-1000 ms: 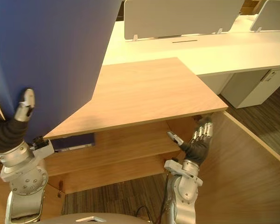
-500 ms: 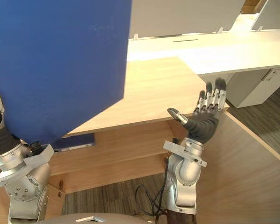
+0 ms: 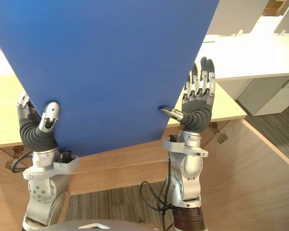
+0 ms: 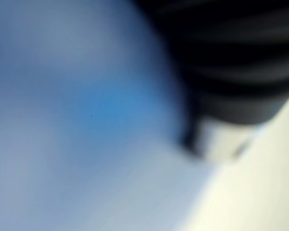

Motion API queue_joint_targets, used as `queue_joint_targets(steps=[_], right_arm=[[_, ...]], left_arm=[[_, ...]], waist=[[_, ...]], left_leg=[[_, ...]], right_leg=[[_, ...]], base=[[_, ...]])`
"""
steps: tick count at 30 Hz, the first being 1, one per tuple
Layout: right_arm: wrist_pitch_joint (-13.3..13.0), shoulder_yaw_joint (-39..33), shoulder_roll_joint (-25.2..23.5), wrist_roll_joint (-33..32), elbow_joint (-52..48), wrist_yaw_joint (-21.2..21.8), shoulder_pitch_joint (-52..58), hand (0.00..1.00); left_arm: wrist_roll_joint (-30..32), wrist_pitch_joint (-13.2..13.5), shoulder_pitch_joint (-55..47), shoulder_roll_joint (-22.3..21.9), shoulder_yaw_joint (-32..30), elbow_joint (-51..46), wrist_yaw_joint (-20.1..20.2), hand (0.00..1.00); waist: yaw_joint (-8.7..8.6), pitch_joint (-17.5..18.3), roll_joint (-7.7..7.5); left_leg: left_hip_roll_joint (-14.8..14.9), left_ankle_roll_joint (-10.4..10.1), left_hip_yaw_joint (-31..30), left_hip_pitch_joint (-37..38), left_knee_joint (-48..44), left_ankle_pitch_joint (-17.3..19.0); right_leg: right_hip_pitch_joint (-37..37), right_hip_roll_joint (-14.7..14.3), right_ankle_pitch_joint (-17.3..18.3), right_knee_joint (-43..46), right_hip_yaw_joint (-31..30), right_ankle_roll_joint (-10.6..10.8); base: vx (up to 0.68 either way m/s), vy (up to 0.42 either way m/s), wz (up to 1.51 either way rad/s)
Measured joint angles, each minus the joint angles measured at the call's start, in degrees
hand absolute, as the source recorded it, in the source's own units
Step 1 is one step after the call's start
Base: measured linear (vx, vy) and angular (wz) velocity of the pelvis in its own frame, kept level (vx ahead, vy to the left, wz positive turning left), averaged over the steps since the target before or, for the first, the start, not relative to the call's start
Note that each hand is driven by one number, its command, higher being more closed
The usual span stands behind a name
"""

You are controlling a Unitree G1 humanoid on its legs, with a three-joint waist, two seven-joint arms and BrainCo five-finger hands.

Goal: Walk over to the cabinet, pick up the folder, carry it to the office cabinet, place the folder inside the office cabinet, then close the office cabinet door

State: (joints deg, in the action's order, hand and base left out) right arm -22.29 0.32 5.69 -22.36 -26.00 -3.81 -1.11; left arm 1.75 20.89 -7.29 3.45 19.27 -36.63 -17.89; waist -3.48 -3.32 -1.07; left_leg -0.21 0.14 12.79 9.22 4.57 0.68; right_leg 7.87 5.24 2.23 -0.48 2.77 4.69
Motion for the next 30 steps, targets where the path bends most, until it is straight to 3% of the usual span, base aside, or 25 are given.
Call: queue_joint_targets(steps=[17,18,30], right_arm=[[2.19,2.49,3.50,-1.04,4.95,4.99,-2.38,0.00],[2.42,2.58,3.98,-1.06,5.28,5.12,-2.38,1.00],[3.69,4.05,7.39,-2.02,7.21,9.09,-2.38,1.00]], left_arm=[[-0.59,-0.01,0.37,1.19,1.07,3.73,2.82,1.00],[-0.72,-0.01,0.58,1.24,1.05,4.23,2.94,1.00],[-3.91,0.26,1.09,3.51,0.48,5.23,4.65,1.00]], waist=[[-0.11,-0.20,-0.58],[0.02,-0.20,-0.59],[0.08,-0.08,-1.41]], left_leg=[[-0.50,0.33,0.18,-0.36,0.01,-0.49],[-0.50,0.36,0.17,-0.38,0.01,-0.52],[-0.56,0.42,0.17,-0.53,0.01,-0.66]], right_leg=[[-0.87,0.46,-0.34,0.17,-0.32,0.49],[-0.89,0.46,-0.35,0.19,-0.32,0.51],[-1.03,0.51,-0.47,0.19,-0.33,0.46]], base=[[-0.02,-0.008,0.00],[0.00,0.000,0.00],[0.00,0.000,0.00]])
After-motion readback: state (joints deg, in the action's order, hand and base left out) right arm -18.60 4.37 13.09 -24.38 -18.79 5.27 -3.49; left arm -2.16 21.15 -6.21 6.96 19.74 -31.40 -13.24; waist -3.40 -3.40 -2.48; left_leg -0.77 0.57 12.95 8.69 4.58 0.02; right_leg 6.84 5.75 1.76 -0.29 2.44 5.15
